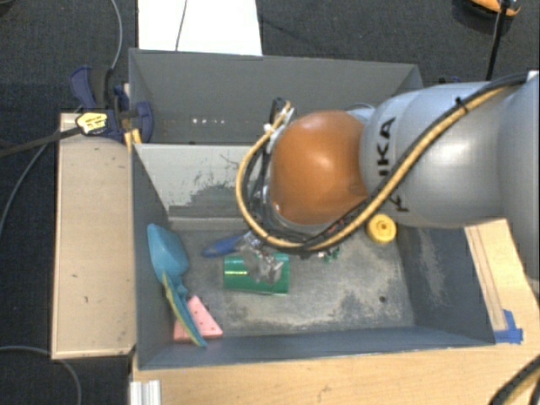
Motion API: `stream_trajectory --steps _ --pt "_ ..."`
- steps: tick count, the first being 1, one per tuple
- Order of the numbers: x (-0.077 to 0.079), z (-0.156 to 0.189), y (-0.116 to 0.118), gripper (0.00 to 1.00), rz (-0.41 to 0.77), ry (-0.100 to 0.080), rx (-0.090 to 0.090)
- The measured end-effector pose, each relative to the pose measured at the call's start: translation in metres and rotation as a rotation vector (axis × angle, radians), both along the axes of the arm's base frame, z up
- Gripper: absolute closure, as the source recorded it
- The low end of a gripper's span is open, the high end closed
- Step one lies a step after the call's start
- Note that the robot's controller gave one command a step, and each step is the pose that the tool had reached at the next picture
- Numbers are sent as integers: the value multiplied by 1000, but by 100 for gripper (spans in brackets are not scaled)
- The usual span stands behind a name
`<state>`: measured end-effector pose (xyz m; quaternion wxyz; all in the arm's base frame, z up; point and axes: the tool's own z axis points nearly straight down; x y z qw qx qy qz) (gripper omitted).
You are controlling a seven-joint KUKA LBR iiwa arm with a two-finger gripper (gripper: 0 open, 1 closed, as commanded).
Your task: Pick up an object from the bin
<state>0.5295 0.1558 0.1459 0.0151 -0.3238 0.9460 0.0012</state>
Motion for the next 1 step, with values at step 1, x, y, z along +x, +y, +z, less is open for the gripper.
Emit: stream_trajectory --steps 1 --pt "24 -27 -7 100 75 23 -5"
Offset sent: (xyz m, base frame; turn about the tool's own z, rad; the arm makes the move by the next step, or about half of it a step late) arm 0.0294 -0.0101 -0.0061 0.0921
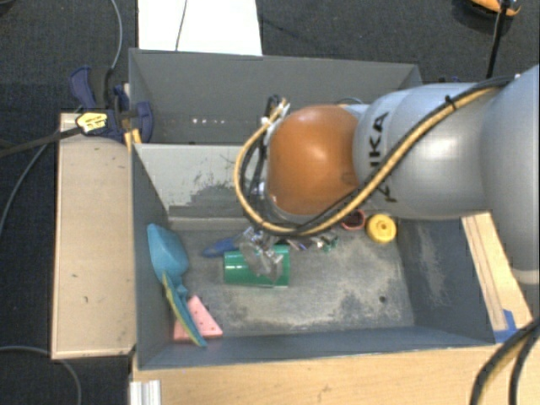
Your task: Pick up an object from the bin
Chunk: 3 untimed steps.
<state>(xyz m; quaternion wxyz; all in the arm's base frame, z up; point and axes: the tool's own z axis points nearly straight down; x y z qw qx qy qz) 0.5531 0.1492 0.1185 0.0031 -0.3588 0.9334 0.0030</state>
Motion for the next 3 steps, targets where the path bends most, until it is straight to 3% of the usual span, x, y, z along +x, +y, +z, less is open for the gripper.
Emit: stream_trajectory --steps 1,3 --pt "7 18 -3 0 -157 -20 8" --pt "6 22 -3 0 -169 -24 9"
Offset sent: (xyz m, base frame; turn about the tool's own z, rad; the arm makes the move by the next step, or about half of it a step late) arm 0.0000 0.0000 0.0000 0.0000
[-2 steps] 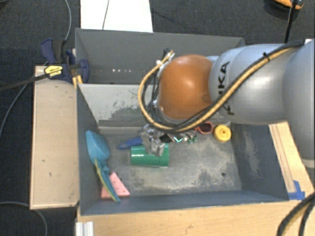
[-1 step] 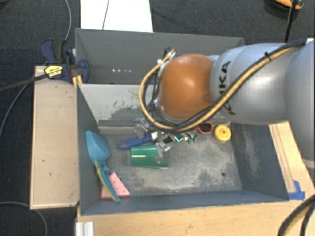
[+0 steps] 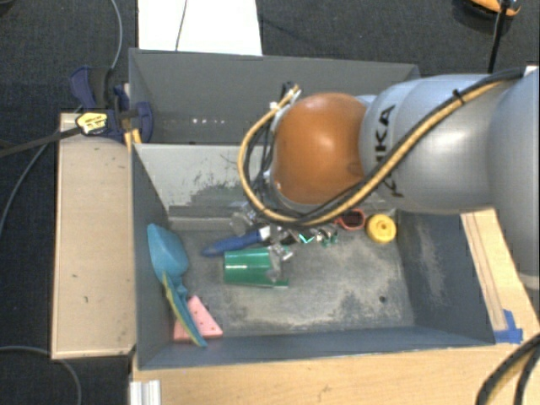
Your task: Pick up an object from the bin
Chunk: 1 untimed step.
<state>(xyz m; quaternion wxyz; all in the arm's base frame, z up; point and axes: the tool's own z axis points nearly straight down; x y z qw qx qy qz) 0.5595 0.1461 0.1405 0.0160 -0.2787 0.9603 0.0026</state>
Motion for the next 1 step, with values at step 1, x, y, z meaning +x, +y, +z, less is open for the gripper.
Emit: stream_trajectory --steps 1 --pt "-1 -23 5 0 55 -6 0"
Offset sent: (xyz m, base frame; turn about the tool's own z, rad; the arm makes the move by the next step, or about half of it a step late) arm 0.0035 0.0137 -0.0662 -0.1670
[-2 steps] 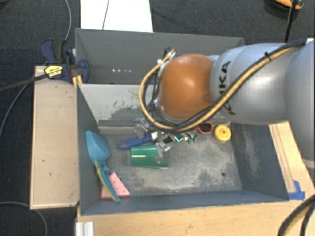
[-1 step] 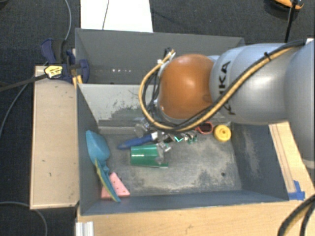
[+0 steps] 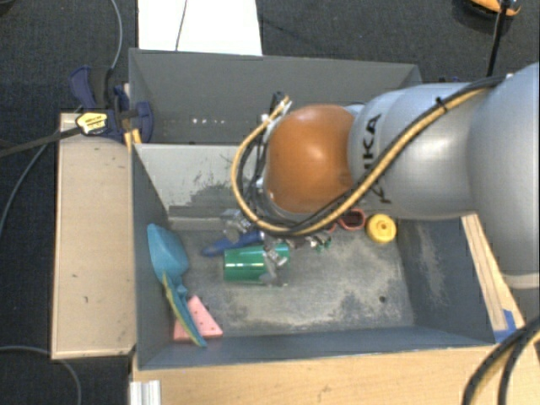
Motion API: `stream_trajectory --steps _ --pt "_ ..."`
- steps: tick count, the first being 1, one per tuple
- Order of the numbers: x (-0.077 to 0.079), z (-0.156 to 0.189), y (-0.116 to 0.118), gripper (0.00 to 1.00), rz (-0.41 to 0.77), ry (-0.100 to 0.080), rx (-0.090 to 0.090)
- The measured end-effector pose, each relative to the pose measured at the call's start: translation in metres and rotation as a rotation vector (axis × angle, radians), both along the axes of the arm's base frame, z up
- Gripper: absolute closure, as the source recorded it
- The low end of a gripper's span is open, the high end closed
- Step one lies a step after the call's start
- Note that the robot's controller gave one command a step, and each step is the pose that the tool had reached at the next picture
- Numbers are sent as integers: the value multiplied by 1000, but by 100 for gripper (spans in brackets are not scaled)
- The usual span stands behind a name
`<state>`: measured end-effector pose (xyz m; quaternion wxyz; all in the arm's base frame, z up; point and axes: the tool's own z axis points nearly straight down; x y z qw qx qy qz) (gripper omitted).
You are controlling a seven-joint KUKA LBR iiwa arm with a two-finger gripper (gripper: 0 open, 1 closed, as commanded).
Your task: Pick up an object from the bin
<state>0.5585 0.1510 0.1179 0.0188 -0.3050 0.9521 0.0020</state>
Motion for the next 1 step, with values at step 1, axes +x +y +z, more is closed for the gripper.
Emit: stream_trajectory --steps 1 --pt "5 -36 8 0 104 -1 -1"
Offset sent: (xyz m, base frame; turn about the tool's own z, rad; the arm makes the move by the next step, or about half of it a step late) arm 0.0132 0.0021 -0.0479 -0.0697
